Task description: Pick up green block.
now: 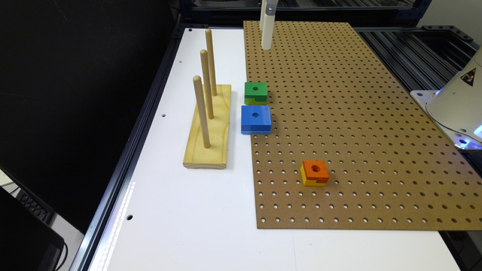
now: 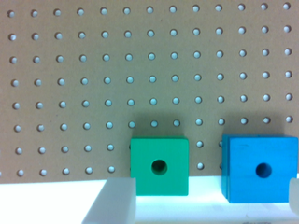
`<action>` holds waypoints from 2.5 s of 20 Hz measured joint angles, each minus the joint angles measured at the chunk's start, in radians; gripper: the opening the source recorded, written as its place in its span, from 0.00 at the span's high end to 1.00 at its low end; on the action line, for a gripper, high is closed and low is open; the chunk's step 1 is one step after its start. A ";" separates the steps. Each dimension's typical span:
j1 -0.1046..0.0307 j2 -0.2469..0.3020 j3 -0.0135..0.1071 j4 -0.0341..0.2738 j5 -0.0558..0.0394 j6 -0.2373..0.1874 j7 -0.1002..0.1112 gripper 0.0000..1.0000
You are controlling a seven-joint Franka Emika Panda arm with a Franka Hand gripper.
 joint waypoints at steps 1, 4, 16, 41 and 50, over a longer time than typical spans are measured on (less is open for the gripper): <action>0.000 0.005 0.000 0.004 -0.0001 0.000 0.000 0.00; 0.000 0.008 0.000 0.007 -0.0001 0.000 0.000 0.00; -0.002 0.164 0.000 0.008 -0.0113 0.135 0.000 0.00; -0.017 0.174 -0.002 0.015 -0.0193 0.136 -0.003 0.00; -0.017 0.200 -0.002 0.015 -0.0199 0.152 -0.003 0.00</action>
